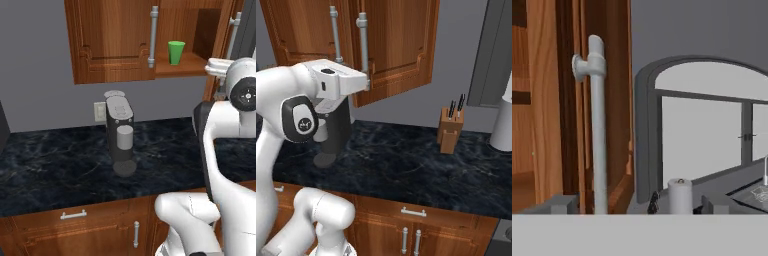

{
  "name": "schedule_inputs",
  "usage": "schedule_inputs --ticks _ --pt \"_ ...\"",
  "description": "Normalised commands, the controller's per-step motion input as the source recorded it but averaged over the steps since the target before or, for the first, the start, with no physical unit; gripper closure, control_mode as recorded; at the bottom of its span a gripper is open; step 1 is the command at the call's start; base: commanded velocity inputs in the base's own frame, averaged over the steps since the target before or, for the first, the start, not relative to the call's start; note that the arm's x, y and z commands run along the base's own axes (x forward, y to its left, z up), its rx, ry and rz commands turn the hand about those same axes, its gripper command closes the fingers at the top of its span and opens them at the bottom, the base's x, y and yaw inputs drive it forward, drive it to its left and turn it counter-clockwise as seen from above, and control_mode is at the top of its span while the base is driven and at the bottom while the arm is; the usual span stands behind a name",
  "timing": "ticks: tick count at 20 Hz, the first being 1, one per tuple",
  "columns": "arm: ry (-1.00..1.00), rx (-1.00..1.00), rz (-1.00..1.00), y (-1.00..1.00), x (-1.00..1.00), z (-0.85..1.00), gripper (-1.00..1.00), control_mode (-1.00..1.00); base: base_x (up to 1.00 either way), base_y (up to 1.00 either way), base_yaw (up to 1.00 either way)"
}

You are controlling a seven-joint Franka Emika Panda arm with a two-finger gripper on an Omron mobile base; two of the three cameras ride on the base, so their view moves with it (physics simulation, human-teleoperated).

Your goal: Open the cabinet directly in front. Then move the beer and the cup to the dining counter with the candle on it.

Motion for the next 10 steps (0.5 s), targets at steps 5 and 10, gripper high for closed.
schedule_inputs --ticks 5,10 --pt "0.07 -0.06 -0.05 0.96 -0.08 0.0 -1.0 -1.0 0.0 0.0 0.0" --pt "0.14 -0.09 -0.09 0.93 0.24 -0.04 -1.0 -1.0 0.0 0.0 0.0"
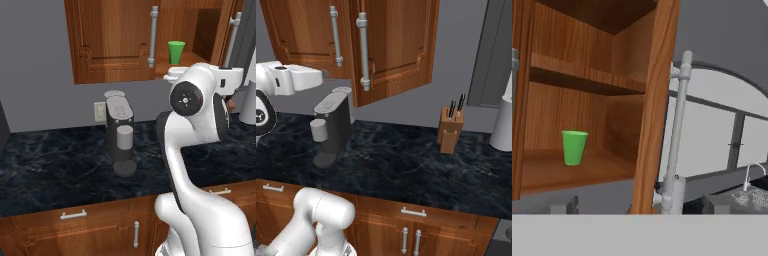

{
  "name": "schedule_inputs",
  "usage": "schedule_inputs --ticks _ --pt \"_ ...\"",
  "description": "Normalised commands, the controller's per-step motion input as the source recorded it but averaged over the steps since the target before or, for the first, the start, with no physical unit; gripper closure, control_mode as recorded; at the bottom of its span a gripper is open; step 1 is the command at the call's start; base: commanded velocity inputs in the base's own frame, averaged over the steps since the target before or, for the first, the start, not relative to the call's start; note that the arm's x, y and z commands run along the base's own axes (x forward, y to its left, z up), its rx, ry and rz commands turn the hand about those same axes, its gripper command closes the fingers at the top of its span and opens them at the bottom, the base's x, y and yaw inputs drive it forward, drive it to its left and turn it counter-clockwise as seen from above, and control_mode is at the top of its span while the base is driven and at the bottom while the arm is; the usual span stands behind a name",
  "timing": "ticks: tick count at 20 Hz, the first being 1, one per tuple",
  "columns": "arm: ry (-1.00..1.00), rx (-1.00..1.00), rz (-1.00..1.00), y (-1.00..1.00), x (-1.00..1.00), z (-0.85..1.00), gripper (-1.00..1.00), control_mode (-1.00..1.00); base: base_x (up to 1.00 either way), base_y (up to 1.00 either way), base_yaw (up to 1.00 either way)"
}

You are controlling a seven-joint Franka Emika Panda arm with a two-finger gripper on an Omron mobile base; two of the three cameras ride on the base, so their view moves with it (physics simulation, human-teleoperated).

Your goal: Open the cabinet directly in front. Then move the beer and the cup to the dining counter with the candle on it.

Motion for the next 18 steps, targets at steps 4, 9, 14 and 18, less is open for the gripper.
schedule_inputs --ticks 4,9,14,18 --pt "0.02 -0.06 -0.09 0.32 0.57 -0.01 -1.0 -1.0 0.0 0.0 0.0" --pt "0.0 -0.03 -0.04 0.0 0.78 -0.14 -1.0 -1.0 0.0 0.0 0.0" --pt "0.0 0.0 -0.01 -0.2 0.85 -0.29 -1.0 -1.0 0.0 0.0 0.0" --pt "0.0 0.0 0.0 -0.49 0.73 -0.31 -1.0 -1.0 0.0 0.0 0.0"
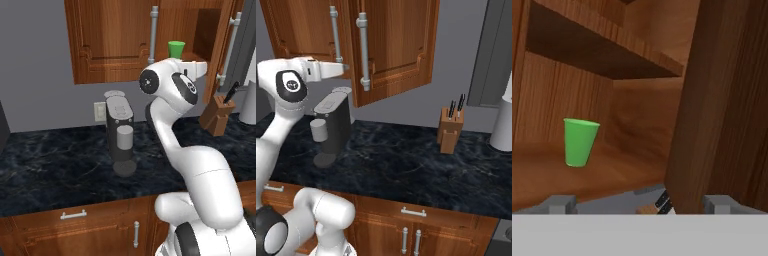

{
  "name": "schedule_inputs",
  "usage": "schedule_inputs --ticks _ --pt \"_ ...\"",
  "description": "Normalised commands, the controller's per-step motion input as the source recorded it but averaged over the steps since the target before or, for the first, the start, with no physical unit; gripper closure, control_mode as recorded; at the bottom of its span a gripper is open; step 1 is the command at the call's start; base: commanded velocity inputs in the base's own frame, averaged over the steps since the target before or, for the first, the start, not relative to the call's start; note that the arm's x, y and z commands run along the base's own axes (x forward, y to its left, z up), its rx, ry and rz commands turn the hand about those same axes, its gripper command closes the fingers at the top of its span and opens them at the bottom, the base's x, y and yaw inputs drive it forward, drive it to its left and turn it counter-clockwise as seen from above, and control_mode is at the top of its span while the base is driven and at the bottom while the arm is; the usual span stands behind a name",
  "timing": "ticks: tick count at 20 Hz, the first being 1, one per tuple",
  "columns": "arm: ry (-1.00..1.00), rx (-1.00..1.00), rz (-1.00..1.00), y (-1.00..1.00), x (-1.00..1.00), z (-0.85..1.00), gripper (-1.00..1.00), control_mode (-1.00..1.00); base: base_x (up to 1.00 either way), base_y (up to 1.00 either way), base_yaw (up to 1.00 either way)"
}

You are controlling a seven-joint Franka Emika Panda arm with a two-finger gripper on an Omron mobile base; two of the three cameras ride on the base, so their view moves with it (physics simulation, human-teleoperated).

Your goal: Open the cabinet directly in front. Then move the beer and the cup to the dining counter with the candle on it.

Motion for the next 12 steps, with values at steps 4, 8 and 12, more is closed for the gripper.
schedule_inputs --ticks 4,8,12 --pt "0.01 0.02 -0.02 -0.97 -0.06 -0.06 -1.0 -1.0 0.0 0.0 0.0" --pt "-0.01 0.06 -0.08 -1.0 -0.88 0.0 -1.0 -1.0 0.0 0.0 0.0" --pt "-0.01 0.06 -0.13 -1.0 -0.77 -0.03 -1.0 -1.0 0.0 0.0 0.0"
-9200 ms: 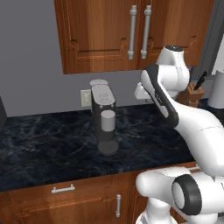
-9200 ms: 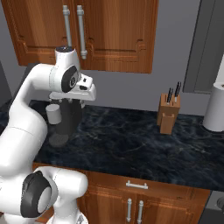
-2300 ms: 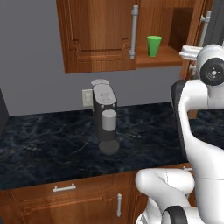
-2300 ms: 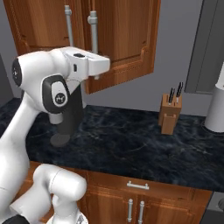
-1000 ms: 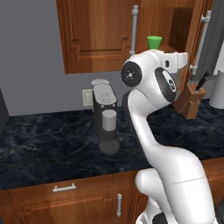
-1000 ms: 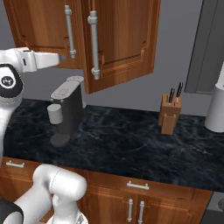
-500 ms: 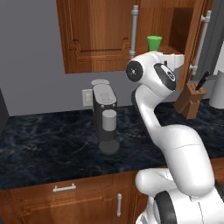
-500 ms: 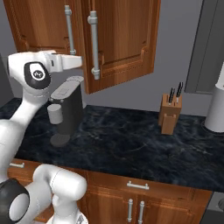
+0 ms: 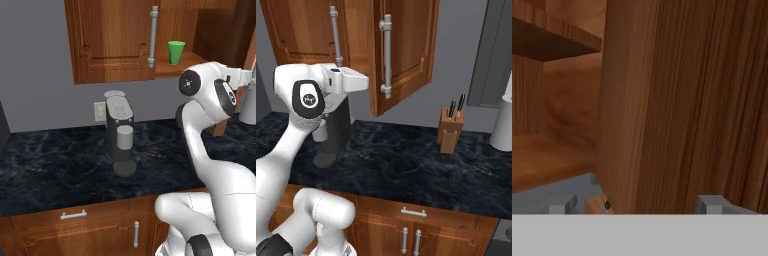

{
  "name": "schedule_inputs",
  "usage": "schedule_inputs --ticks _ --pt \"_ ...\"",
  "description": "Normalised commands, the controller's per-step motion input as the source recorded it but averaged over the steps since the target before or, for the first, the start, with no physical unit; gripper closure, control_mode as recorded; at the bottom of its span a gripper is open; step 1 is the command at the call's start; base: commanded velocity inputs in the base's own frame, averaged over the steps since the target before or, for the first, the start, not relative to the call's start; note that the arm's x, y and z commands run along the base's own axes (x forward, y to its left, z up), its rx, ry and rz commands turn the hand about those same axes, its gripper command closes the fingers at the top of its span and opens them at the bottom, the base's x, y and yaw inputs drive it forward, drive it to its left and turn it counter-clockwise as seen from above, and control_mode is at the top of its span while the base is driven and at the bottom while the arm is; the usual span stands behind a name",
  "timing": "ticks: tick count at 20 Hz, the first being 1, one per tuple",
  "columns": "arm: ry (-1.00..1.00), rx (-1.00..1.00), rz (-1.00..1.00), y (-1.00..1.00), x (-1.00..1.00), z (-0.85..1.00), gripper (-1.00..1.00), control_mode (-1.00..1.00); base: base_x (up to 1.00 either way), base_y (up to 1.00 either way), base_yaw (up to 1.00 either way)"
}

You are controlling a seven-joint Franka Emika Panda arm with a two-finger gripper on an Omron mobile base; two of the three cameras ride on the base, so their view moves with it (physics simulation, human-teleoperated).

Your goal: Open the cabinet directly in front. Then move the beer and the cup to the dining counter with the candle on it.

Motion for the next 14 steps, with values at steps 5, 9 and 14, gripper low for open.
schedule_inputs --ticks 5,9,14 --pt "0.01 0.02 -0.14 -1.0 0.01 -0.41 -1.0 -1.0 0.0 0.0 0.0" --pt "-0.02 0.03 0.0 -0.78 0.06 -0.25 -1.0 -1.0 0.0 0.0 0.0" --pt "-0.11 -0.04 0.16 0.35 -0.42 0.0 -1.0 -1.0 0.0 0.0 0.0"
